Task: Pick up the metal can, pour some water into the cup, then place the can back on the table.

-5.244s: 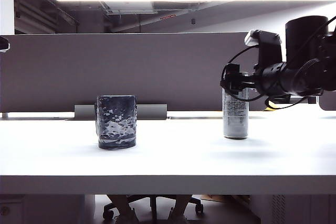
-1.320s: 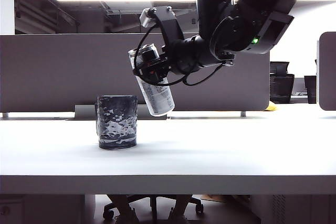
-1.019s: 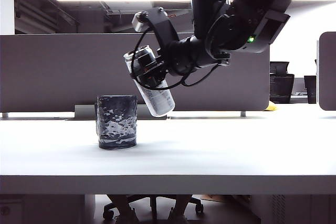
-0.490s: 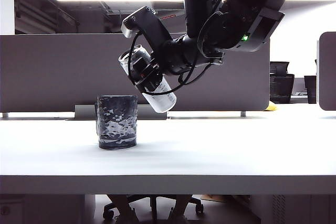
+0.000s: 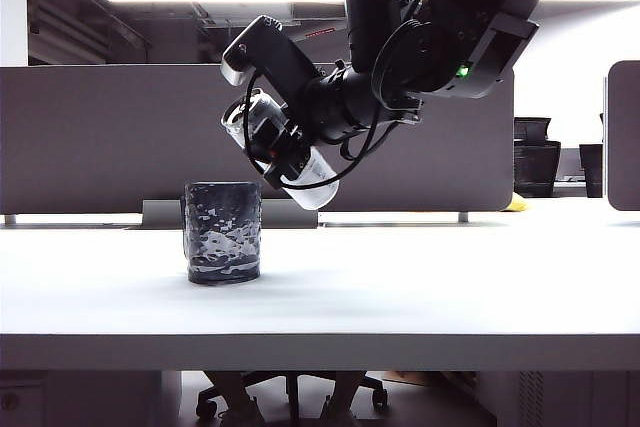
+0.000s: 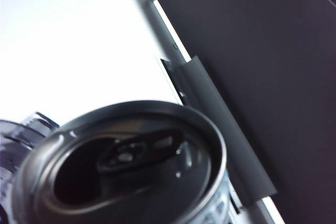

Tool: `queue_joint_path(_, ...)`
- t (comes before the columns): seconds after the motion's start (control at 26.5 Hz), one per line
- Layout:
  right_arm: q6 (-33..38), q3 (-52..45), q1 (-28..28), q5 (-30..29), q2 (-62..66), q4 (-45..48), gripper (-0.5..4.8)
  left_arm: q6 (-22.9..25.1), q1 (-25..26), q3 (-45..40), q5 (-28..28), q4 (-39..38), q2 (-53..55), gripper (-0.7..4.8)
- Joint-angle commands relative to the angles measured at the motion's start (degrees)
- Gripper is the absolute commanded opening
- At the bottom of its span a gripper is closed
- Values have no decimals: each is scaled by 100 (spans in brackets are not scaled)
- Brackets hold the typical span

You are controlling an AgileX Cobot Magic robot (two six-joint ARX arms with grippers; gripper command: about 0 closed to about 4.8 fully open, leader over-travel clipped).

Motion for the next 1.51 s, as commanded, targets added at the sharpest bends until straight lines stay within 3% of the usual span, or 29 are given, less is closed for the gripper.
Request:
queue_joint_path(0.04, -289, 52, 13, 52, -70, 275, 238, 7, 13, 7, 24, 57, 7, -5)
queue_joint_path(0.57, -1102, 55, 28, 48, -70, 273, 238, 7, 13, 7, 26, 57, 7, -5)
queue_joint_path(1.51, -1934, 72, 44, 4, -68, 273, 242, 7, 13, 7, 24, 57, 7, -5)
